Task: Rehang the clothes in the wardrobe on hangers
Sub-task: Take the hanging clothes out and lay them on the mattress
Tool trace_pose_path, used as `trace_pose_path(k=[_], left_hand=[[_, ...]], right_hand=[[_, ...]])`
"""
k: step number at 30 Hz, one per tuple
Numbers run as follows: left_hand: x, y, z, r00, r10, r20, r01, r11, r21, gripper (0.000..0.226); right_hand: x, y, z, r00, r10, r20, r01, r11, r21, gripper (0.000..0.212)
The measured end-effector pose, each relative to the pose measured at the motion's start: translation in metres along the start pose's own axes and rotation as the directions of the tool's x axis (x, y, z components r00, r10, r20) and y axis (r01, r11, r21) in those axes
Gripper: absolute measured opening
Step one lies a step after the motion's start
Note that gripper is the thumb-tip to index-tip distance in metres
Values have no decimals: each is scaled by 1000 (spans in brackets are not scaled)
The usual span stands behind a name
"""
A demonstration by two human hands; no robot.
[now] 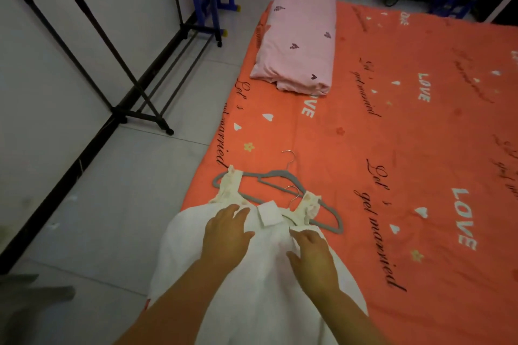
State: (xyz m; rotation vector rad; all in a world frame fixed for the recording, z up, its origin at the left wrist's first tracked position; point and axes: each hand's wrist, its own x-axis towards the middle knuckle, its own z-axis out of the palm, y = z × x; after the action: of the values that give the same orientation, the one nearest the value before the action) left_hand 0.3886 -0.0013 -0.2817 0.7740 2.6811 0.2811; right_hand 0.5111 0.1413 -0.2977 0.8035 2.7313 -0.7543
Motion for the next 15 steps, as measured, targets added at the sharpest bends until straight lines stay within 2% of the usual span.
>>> trace_pose_path(k=[5, 15], left_hand=[[-27, -5, -8, 999, -39, 15, 39, 999, 25, 55], [-134, -41, -96, 977, -95, -189, 108, 992, 60, 52]], right_hand=[[-19, -12, -7, 999, -33, 24, 34, 999, -25, 48], [-86, -101, -48, 959, -282, -8, 278, 952, -129, 50]])
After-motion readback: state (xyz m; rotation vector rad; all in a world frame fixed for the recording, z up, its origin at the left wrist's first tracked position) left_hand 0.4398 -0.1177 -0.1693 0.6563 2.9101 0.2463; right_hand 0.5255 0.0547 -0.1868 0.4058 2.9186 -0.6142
